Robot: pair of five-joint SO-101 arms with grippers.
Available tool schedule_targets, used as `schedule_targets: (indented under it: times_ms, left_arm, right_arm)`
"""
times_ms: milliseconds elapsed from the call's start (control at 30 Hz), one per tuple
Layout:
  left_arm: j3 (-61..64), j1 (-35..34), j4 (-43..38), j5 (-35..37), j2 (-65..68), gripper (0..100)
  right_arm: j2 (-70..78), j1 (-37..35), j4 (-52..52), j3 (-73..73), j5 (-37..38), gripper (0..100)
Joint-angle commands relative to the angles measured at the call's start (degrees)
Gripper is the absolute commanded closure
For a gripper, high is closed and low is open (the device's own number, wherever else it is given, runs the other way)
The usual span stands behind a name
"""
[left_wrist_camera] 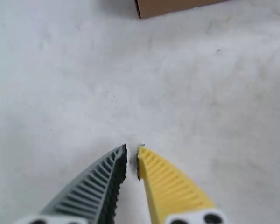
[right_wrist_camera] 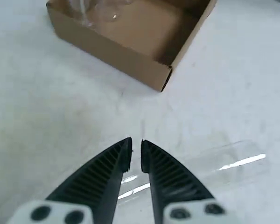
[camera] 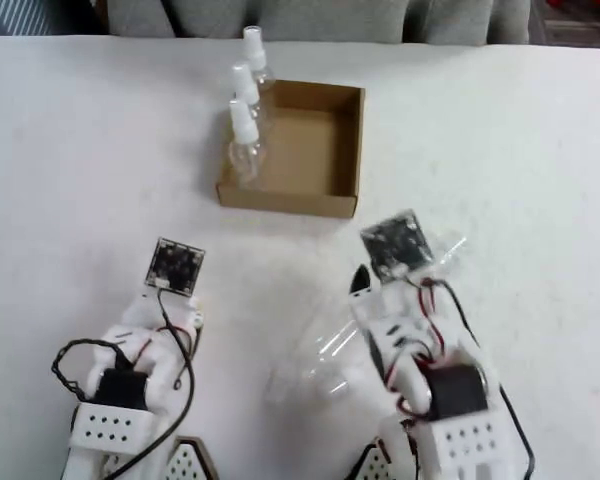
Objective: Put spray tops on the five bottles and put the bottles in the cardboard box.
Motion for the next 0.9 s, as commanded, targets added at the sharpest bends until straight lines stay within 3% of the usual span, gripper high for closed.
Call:
schedule_targets:
  times_ms: [0, 233, 500, 767, 867]
  left_arm:
    - [0.09, -0.48, -0.53, -0.44, -1.10, 94]
    - [0.09, -0.48, -0.53, -0.53, -1.10, 94]
    - [0.09, -0.48, -0.53, -5.63, -1.10, 94]
    - [0.09, -0.48, -0.53, -5.71, -1.10, 94]
    - [0.09, -0.48, -0.53, -5.71, -1.10, 94]
  right_arm:
    - [12.00, -3.82, 0.57, -4.92, 2.02, 98.0]
    - [29.14, -8.84, 14.20, -15.21, 26.46, 96.1]
    - [30.46, -10.33, 25.19, -16.70, 48.70, 71.6]
    - [30.99, -16.57, 25.80, -15.82, 55.74, 71.2]
    - [30.99, -18.95, 20.88, -13.19, 55.30, 71.2]
